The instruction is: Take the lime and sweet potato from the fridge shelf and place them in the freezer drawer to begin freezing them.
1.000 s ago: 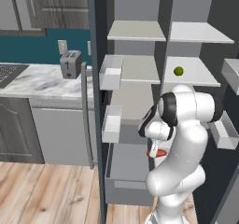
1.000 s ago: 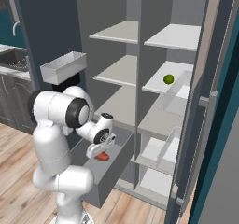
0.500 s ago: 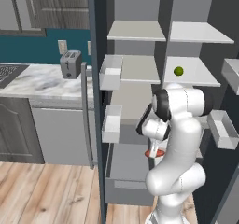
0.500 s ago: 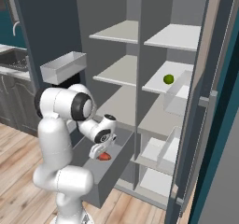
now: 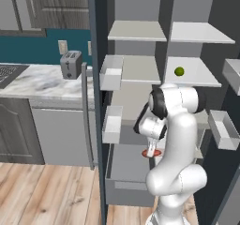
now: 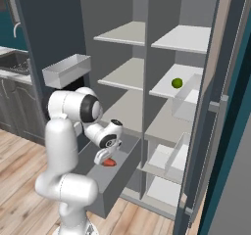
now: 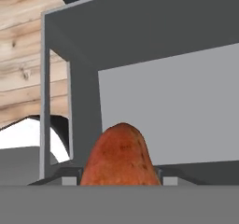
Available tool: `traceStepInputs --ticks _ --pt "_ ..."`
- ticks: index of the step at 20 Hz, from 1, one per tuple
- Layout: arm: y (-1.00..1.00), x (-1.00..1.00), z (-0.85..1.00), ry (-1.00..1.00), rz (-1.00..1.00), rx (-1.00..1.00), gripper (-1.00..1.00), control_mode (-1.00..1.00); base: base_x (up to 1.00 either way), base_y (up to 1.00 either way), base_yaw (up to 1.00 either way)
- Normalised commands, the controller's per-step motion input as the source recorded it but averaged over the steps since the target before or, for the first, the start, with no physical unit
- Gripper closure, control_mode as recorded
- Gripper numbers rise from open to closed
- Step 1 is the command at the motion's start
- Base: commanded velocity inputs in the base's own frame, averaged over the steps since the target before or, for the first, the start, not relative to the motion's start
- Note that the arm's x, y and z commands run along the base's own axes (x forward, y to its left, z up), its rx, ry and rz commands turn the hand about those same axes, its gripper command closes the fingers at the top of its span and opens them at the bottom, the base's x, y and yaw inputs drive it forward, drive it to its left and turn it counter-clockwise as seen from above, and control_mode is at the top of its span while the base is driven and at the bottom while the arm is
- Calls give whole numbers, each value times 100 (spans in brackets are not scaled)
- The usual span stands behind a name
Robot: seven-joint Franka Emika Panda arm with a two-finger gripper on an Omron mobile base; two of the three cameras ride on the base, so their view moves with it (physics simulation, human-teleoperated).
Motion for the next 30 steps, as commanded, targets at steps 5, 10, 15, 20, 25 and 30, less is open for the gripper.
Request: traceStepInputs --ticks 5,10,15,20,25,30 --pt "16 21 -21 5 0 2 100 -100 0 0 0" --pt "0 1 -29 3 2 3 100 -100 0 0 0" --pt "1 0 -33 3 2 3 100 -100 0 0 0" --pt "0 0 -33 2 3 3 100 -100 0 0 0" --pt "9 0 -23 3 1 3 100 -100 0 0 0" --pt "23 6 -15 5 0 2 100 -100 0 0 0"
